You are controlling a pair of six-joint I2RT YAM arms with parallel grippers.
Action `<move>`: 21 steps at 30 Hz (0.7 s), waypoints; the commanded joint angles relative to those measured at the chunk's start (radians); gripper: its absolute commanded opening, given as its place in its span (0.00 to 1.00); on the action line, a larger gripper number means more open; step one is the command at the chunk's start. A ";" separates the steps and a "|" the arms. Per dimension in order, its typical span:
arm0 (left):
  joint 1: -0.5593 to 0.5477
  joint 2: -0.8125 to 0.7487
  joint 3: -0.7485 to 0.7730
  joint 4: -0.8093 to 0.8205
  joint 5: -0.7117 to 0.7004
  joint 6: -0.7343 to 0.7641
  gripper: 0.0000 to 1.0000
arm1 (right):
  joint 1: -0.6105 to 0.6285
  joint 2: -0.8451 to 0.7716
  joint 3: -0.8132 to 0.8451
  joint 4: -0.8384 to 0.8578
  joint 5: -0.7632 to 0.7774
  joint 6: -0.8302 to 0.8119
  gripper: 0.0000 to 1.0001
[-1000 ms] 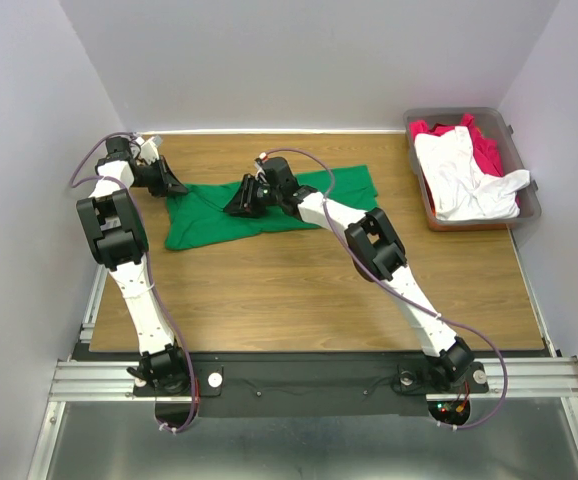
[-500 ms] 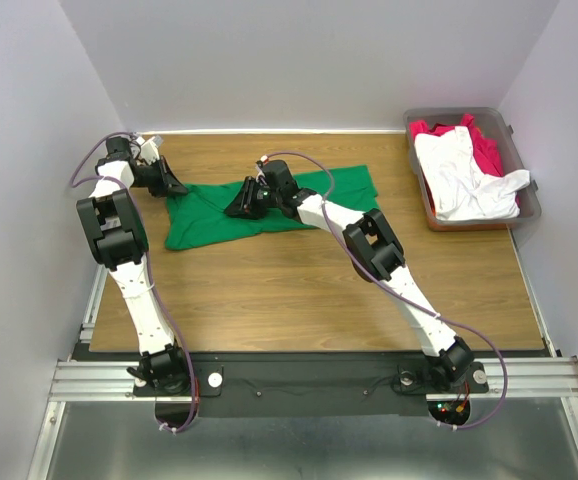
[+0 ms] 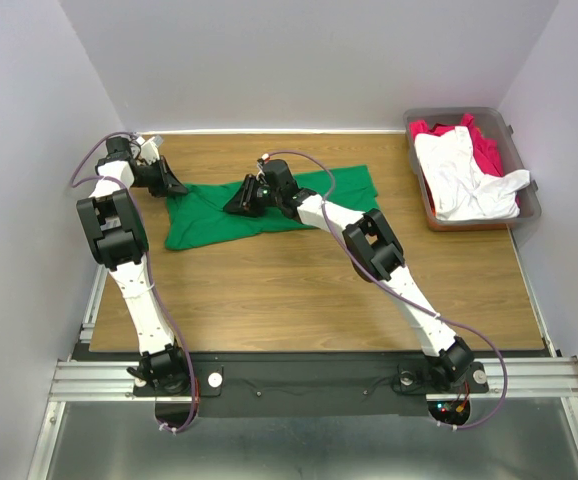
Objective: Fold and stack the t-shirts
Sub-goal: Fold the tshirt
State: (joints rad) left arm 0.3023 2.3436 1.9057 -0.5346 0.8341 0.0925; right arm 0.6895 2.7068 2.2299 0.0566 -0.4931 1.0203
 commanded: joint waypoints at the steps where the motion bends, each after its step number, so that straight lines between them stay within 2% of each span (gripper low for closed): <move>1: -0.002 -0.081 -0.007 -0.007 0.014 0.015 0.00 | 0.012 0.010 0.036 0.077 0.013 0.017 0.34; 5: -0.002 -0.076 -0.004 -0.005 0.019 0.015 0.00 | 0.010 0.007 0.045 0.084 0.019 0.018 0.41; 11: -0.003 -0.079 -0.004 -0.008 0.016 0.016 0.00 | 0.010 0.008 0.034 0.089 0.022 0.026 0.41; 13: -0.003 -0.079 -0.004 -0.007 0.016 0.018 0.00 | 0.010 0.010 0.030 0.092 0.021 0.029 0.34; 16: -0.005 -0.089 -0.004 -0.010 0.017 0.021 0.00 | 0.008 0.005 0.028 0.095 0.018 0.029 0.08; 18: -0.003 -0.099 -0.005 -0.010 0.016 0.021 0.00 | 0.008 -0.001 0.025 0.097 0.014 0.029 0.01; 21: -0.003 -0.128 0.006 -0.014 0.007 0.021 0.00 | -0.004 -0.019 0.022 0.098 -0.002 0.026 0.00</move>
State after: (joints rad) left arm 0.3023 2.3379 1.9057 -0.5362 0.8326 0.0963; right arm 0.6891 2.7090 2.2299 0.0856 -0.4862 1.0477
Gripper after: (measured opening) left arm 0.029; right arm 0.019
